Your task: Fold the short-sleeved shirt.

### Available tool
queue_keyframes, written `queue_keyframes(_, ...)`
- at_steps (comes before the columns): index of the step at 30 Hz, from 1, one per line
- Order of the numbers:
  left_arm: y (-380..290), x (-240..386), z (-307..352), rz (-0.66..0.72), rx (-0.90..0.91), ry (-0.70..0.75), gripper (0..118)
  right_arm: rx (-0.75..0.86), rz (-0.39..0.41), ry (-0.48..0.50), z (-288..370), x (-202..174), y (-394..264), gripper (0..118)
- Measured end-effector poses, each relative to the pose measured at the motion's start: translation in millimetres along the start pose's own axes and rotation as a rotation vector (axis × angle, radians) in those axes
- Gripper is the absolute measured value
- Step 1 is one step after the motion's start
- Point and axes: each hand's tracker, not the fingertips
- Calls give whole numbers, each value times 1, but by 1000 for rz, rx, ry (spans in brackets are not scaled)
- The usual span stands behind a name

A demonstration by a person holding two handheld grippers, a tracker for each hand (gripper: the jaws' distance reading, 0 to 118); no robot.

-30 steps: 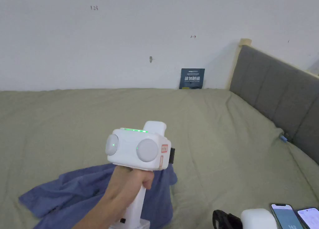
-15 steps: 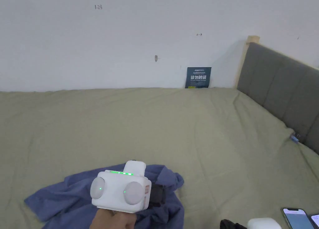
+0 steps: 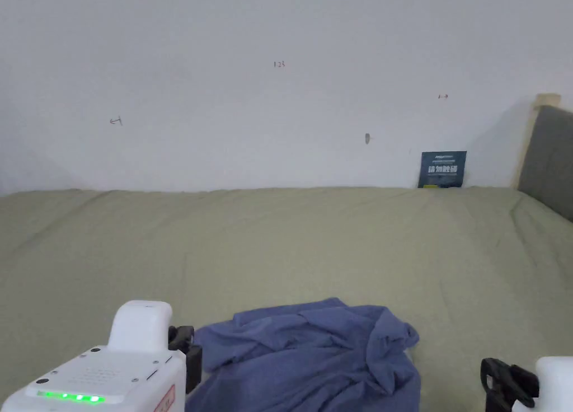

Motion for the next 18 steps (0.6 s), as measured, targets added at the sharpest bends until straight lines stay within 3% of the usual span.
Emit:
queue_keyframes(8,-28,-42,60,30,84,147,0,63,47,-2,23,-26,-3,1)
queue_keyframes(18,-41,-68,39,85,-25,124,0,45,37,22,17,-37,-4,1)
